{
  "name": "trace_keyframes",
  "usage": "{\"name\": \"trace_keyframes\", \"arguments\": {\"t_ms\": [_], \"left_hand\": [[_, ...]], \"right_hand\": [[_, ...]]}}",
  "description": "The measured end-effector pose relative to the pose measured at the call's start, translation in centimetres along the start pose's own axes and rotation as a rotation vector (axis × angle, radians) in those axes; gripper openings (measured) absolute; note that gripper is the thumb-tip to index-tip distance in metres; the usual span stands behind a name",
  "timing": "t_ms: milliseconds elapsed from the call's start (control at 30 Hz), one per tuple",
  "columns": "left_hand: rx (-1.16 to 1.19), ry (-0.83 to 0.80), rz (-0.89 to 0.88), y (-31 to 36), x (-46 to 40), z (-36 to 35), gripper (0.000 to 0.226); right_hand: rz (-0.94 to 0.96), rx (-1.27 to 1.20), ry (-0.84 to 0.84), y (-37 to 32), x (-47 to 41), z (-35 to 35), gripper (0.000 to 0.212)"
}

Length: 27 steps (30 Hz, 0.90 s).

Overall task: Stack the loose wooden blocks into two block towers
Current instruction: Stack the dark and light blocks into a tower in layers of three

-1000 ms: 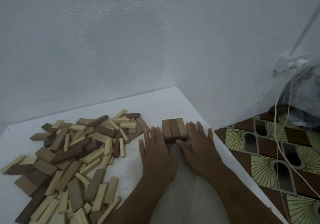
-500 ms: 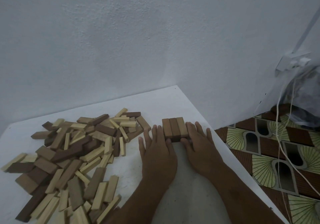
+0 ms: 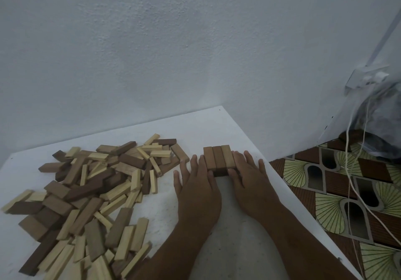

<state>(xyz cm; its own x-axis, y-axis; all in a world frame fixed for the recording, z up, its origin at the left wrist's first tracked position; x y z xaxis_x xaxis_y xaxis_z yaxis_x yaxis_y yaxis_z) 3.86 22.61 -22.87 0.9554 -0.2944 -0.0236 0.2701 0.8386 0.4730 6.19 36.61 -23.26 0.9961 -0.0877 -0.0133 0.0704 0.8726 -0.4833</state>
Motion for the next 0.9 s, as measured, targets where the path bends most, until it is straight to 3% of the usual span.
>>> {"name": "trace_keyframes", "arguments": {"t_ms": [200, 900], "left_hand": [[-0.005, -0.021, 0.019, 0.10, -0.03, -0.03, 0.092], [-0.014, 0.034, 0.009, -0.12, -0.05, -0.13, 0.080]], "right_hand": [[-0.019, -0.002, -0.016, 0.09, -0.16, -0.15, 0.058], [-0.042, -0.014, 0.004, -0.29, -0.17, 0.32, 0.070]]}}
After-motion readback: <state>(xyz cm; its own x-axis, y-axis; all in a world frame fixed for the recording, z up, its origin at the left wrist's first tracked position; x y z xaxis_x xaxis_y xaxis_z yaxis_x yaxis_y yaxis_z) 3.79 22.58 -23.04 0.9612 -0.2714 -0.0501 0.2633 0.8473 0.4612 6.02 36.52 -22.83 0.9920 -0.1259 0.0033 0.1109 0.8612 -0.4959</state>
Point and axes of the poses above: each hand's wrist, its own x-axis away from the middle knuckle, its own z-axis out of the back of the hand, y = z × x, the point moved 9 cm from there along -x, towards the middle knuckle, and after that the axes turned 13 degrees about -y, right-handed, at the moved point
